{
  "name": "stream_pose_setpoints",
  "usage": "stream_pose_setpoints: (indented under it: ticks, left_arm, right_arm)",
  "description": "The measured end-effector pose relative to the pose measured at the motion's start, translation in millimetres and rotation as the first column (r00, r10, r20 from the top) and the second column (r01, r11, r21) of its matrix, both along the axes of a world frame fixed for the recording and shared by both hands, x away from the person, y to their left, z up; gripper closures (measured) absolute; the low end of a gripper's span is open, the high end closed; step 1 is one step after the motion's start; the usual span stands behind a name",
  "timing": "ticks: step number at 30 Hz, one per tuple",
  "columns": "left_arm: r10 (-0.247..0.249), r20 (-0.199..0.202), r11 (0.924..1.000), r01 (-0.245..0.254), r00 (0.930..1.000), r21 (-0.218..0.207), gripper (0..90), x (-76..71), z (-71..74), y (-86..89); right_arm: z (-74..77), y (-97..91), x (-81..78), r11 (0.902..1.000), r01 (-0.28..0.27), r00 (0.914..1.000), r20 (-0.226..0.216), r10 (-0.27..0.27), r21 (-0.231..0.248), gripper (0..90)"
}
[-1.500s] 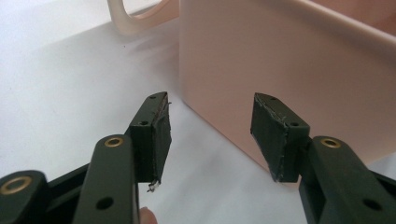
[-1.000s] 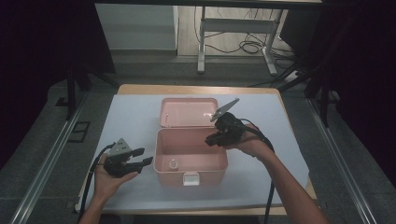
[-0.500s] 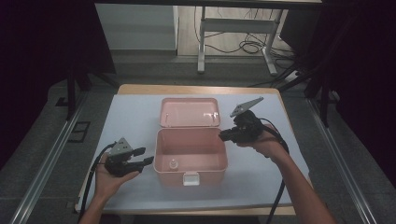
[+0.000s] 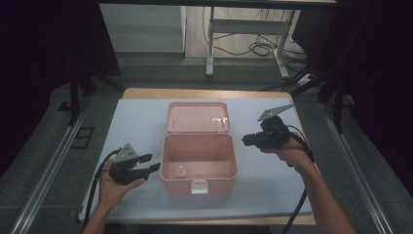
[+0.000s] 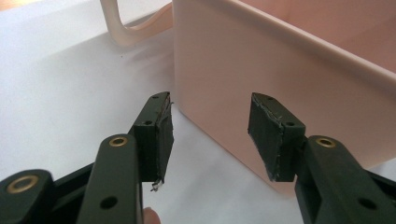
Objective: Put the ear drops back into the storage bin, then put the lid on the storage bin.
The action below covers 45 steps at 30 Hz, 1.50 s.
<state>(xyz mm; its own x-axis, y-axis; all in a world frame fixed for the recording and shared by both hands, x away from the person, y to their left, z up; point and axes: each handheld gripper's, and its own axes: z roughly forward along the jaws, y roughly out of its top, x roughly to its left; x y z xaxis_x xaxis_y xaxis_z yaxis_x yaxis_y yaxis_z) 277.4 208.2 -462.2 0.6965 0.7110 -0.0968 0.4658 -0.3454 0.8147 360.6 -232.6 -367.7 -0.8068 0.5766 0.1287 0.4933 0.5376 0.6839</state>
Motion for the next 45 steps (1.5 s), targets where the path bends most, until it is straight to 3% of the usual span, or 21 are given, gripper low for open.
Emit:
stream_pose_setpoints:
  ticks: [5, 16, 18, 23, 26, 29, 33, 37, 42, 45]
  left_arm:
    - [-0.003, 0.0, 1.0, 0.003, 1.0, 0.0, 50.3, 0.0, 0.0, -0.9]
    - [0.001, 0.015, 0.9999, -0.001, 0.9999, -0.014, 55.5, -4.6, 5.6, 2.2]
    - [0.005, 0.027, 0.9997, -0.004, 0.9996, -0.024, 58.4, -7.0, 9.2, 3.7]
    - [-0.005, 0.034, 0.9992, 0.007, 0.9994, -0.039, 83.3, -10.6, 18.9, 6.4]
    - [-0.03, 0.05, 0.9987, 0.032, 0.9983, -0.039, 89.6, -14.2, 29.3, 4.5]
    - [-0.058, 0.065, 0.9973, 0.061, 0.9962, -0.041, 90.0, -18.9, 39.4, 0.9]
    - [-0.112, 0.083, 0.9922, 0.116, 0.9903, -0.046, 90.0, -27.0, 52.2, -9.4]
    - [-0.181, 0.093, 0.9819, 0.185, 0.9792, -0.04, 90.0, -35.2, 60.5, -27.1]
    - [-0.246, 0.077, 0.9678, 0.249, 0.9662, -0.036, 90.0, -41.7, 61.1, -48.7]
    - [-0.263, 0.074, 0.9637, 0.266, 0.9619, -0.028, 90.0, -42.1, 60.6, -55.3]
  right_arm:
    - [-9.1, -10.8, 2.1, 0.9996, 0.028, 0.9995, -0.012, -0.028, 0.009, 81.0]
    - [-15.6, -14.2, 4.1, 0.9991, 0.041, 0.9991, -0.009, -0.041, 0.006, 79.2]
    - [-16.1, -13.9, 4.1, 0.9991, 0.041, 0.9991, -0.013, -0.041, 0.005, 78.8]
    - [-16.6, -13.6, 5.0, 0.9992, 0.04, 0.9991, -0.011, -0.04, 0.008, 78.2]
    - [-18.8, -14.2, 5.6, 0.9991, 0.043, 0.999, -0.017, -0.042, 0.007, 78.1]
    - [-20.5, -15.2, 5.3, 0.9988, 0.048, 0.9986, -0.021, -0.048, 0.005, 78.0]
    - [-21.3, -16.6, 6.1, 0.9985, 0.055, 0.9982, -0.026, -0.055, 0.006, 78.0]
    - [-22.0, -15.5, 7.3, 0.9987, 0.051, 0.9984, -0.027, -0.051, 0.004, 77.9]
    - [-22.7, -12.9, 7.7, 0.9988, 0.05, 0.9983, -0.029, -0.05, 0.002, 77.8]
    - [-23.0, -12.8, 7.8, 0.9989, 0.047, 0.9984, -0.03, -0.047, 0.0, 77.8]
